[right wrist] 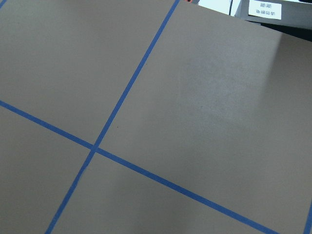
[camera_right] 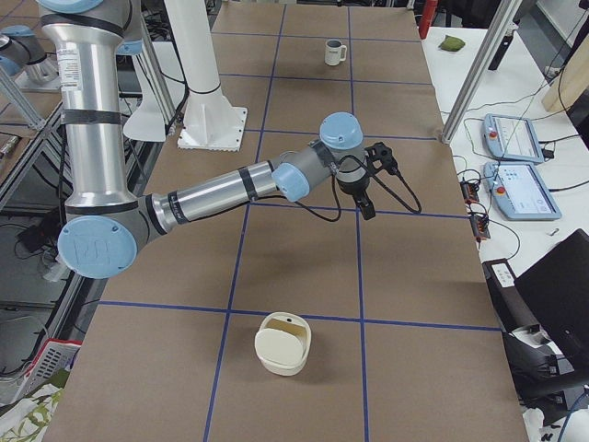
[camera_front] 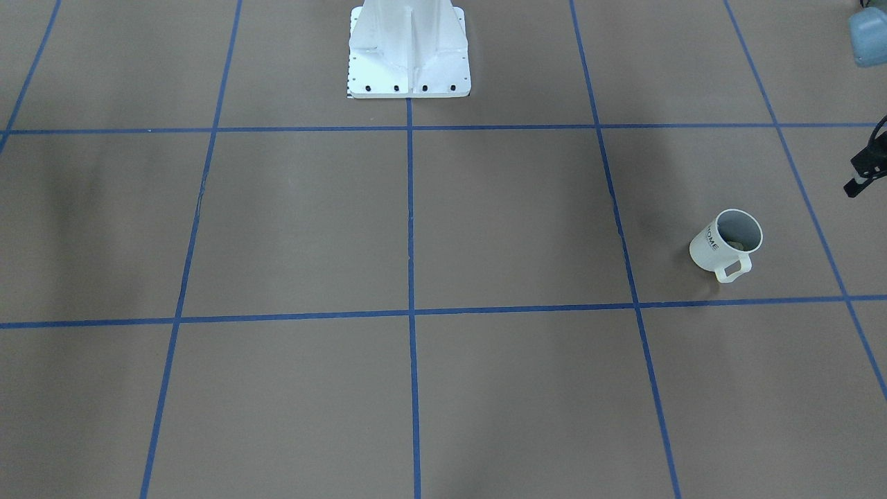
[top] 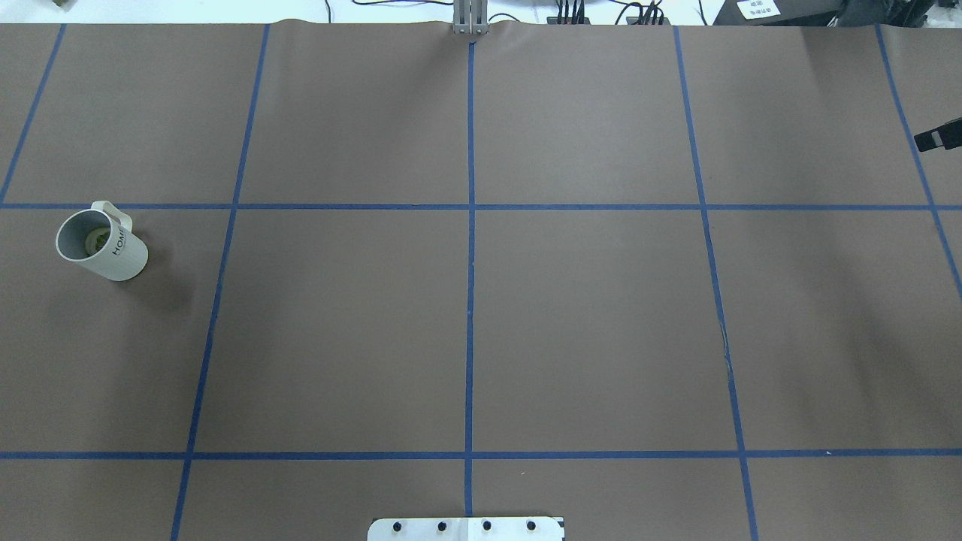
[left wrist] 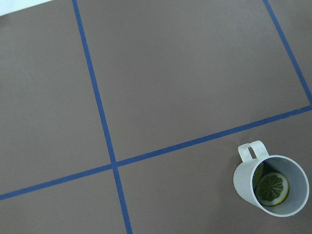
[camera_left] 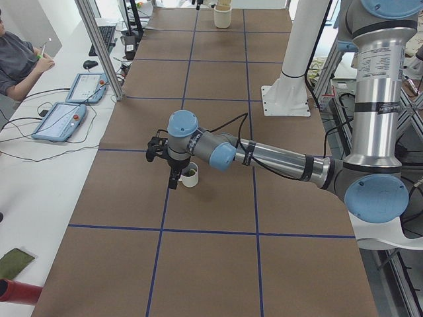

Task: Left arm hands cup to right arm to dump lemon

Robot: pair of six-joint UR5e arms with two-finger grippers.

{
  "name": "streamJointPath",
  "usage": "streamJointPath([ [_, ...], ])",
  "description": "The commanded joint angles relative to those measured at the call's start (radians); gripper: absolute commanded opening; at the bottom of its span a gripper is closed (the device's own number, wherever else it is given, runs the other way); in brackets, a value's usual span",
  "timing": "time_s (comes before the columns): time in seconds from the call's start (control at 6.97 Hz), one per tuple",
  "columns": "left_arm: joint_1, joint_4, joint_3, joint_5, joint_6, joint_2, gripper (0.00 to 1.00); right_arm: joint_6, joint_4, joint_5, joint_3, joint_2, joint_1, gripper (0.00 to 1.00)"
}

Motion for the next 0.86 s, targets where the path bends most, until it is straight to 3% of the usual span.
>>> streamJointPath([
  [0.0,0.085,-0.225,0.128,0.01,-0.144,-0.006,1.0,0.001,0.0,-0.002,0.0,0.004,-0.008,1.0],
  [0.29,0.183,-0.237,0.135,0.103,-0.244,-0.03,1.0,0.002,-0.001,-0.004,-0.001,0.012,-0.015,1.0],
  [0.72,0.238,-0.235,0.134,0.155,-0.247,-0.032,1.0,0.004,-0.001,-0.007,-0.011,0.022,-0.02,1.0],
])
